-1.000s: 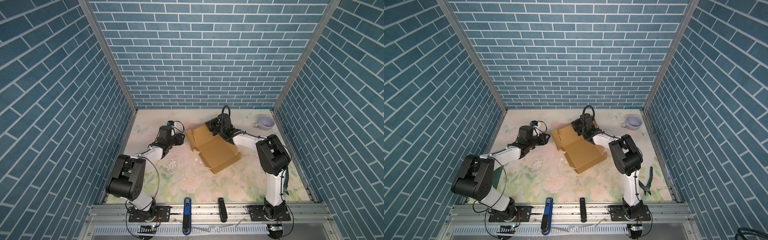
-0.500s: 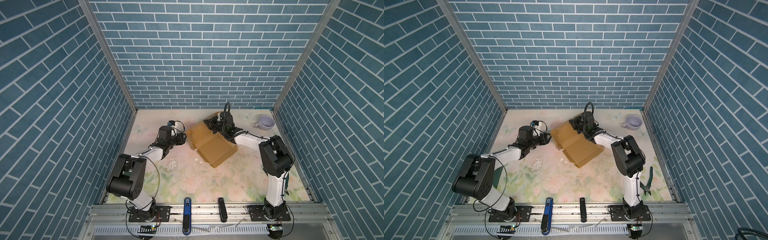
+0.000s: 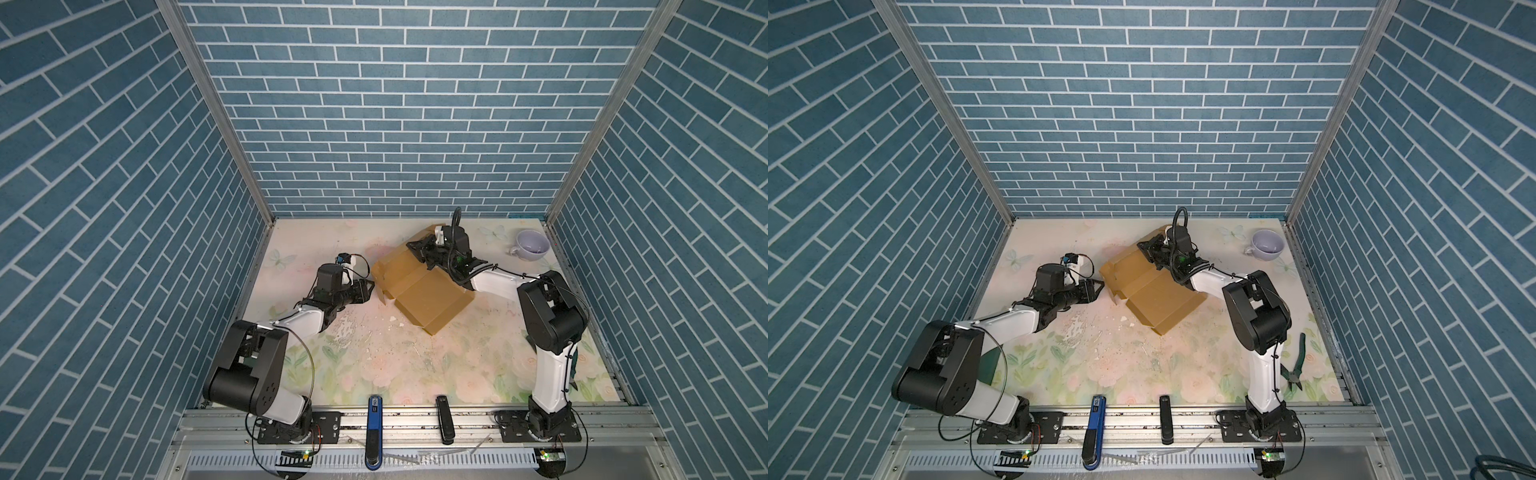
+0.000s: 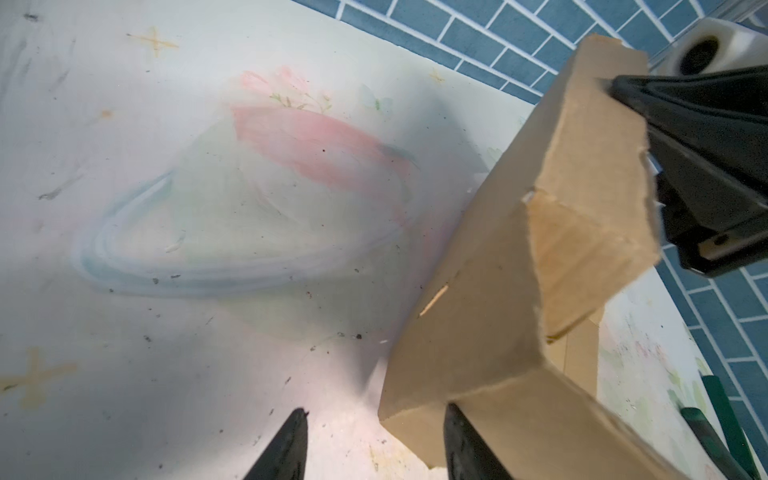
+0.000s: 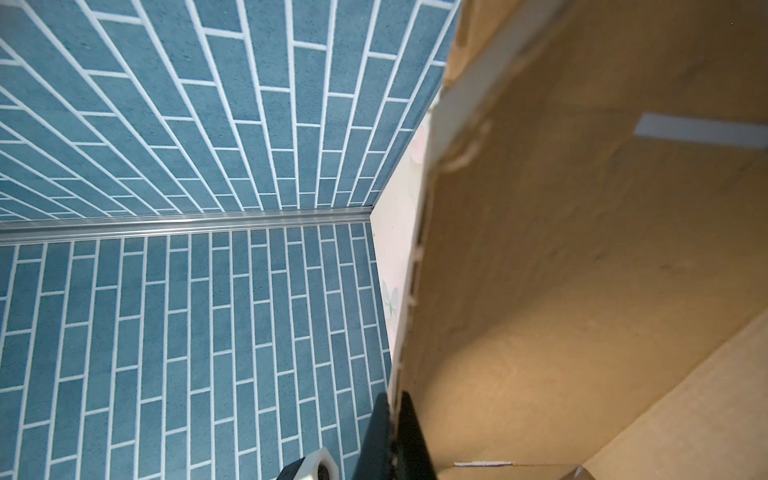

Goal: Fold the paper box

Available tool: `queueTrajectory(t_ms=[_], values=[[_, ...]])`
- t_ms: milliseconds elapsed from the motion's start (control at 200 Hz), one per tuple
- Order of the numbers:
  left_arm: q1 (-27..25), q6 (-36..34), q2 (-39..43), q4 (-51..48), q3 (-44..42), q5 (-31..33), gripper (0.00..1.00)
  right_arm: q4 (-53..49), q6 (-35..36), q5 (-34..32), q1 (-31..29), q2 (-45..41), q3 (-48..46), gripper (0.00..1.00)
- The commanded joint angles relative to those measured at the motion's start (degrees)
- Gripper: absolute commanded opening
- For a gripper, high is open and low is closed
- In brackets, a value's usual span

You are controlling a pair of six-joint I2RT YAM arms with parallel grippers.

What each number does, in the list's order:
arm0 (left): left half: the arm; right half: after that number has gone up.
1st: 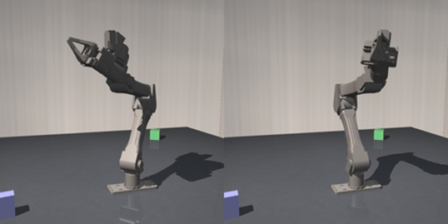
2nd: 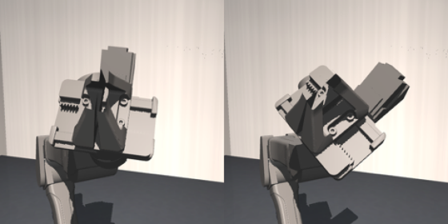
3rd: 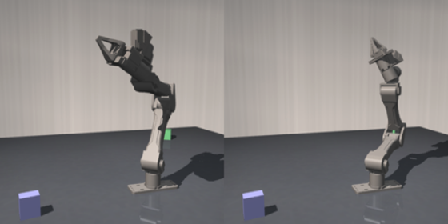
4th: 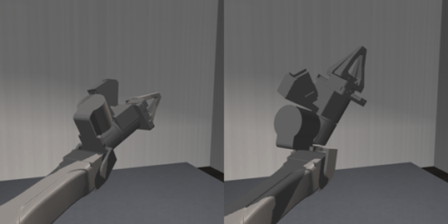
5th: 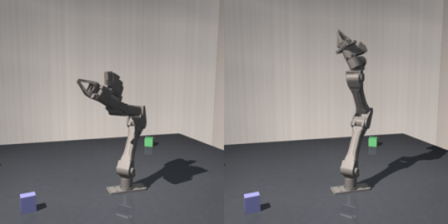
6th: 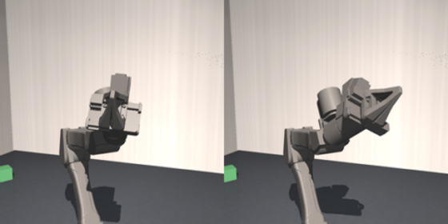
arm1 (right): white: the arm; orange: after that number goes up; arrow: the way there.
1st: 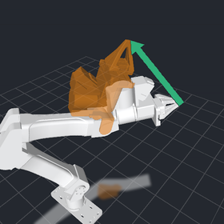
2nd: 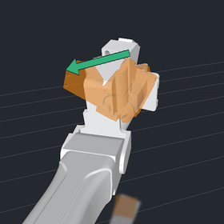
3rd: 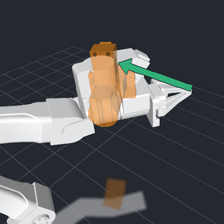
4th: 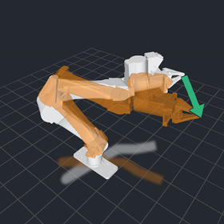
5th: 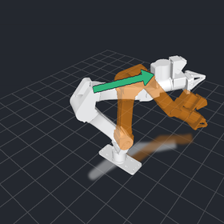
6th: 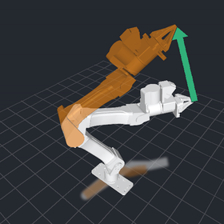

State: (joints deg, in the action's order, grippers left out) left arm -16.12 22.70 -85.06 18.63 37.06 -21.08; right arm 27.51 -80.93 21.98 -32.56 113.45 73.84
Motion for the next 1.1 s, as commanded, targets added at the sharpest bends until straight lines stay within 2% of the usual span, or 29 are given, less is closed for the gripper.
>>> queueTrajectory(t_ms=[0, 605, 1095], values=[[-1.8, -0.3, 1.4, -1.4, -1.2, 0.6, 0.54, 2.4, 2.1, 1.1, 0.2, -2.6, -1.2, 0.00], [-9.6, -0.9, -0.1, -1.1, 0.7, 5.6, 0.52, 4.7, 2.0, 1.9, 0.2, -2.9, -2.8, 0.00], [-11.7, -1.5, 0.7, -2.2, 1.9, 7.6, 0.49, 5.7, 2.3, 2.7, 0.3, -4.1, -5.8, 0.00]])
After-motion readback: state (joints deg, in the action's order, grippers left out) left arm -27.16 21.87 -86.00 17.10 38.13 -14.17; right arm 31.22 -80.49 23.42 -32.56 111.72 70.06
